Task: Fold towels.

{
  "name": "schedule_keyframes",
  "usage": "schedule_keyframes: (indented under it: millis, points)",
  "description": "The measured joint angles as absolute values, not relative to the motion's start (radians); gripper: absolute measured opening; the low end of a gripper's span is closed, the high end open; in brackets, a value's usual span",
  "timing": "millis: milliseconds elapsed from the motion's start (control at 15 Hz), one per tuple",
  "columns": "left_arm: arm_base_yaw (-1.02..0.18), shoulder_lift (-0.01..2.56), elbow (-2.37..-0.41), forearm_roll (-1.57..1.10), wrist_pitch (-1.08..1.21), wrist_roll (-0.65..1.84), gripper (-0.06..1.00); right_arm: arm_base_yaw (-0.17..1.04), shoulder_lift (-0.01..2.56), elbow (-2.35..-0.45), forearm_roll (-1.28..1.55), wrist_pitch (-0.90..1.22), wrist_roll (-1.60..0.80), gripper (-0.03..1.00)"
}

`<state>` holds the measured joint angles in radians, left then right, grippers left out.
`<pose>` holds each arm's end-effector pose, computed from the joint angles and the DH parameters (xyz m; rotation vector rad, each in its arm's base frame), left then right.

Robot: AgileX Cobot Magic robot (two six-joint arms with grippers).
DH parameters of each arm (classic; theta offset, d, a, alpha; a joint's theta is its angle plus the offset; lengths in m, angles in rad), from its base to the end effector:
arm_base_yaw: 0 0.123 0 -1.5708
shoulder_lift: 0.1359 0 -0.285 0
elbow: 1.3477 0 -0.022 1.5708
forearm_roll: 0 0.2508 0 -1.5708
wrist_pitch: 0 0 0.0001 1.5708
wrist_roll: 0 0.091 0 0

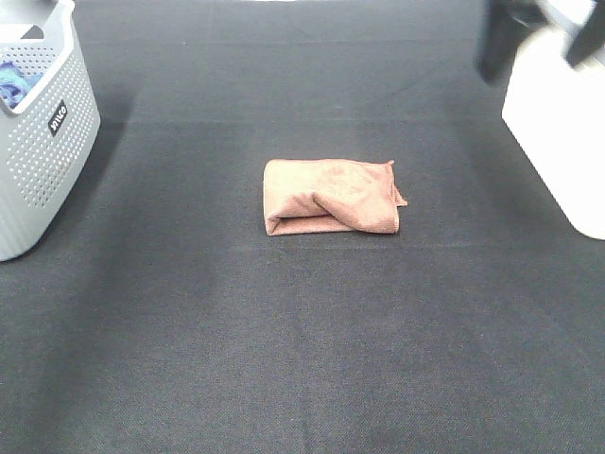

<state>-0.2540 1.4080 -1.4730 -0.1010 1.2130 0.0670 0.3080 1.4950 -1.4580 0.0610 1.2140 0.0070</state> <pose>0.2700 -0.0790 0.3886 0.4074 2.6049 -0.2006 0.2866 0.0966 0.3586 -0.3985 2.7150 0.1722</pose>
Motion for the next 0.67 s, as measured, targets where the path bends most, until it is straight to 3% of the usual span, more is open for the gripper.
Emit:
schedule_keyframes:
  millis: [333, 667]
  points:
    - [-0.254, 0.957, -0.931, -0.097, 1.178, 0.052, 0.85, 0.31, 1.147, -1.027, 0.065, 1.19, 0.007, 0.78]
    - [-0.254, 0.487, -0.598, -0.095, 1.173, 0.059, 0.85, 0.31, 0.775, -0.618, 0.067, 1.186, 0.0, 0.78]
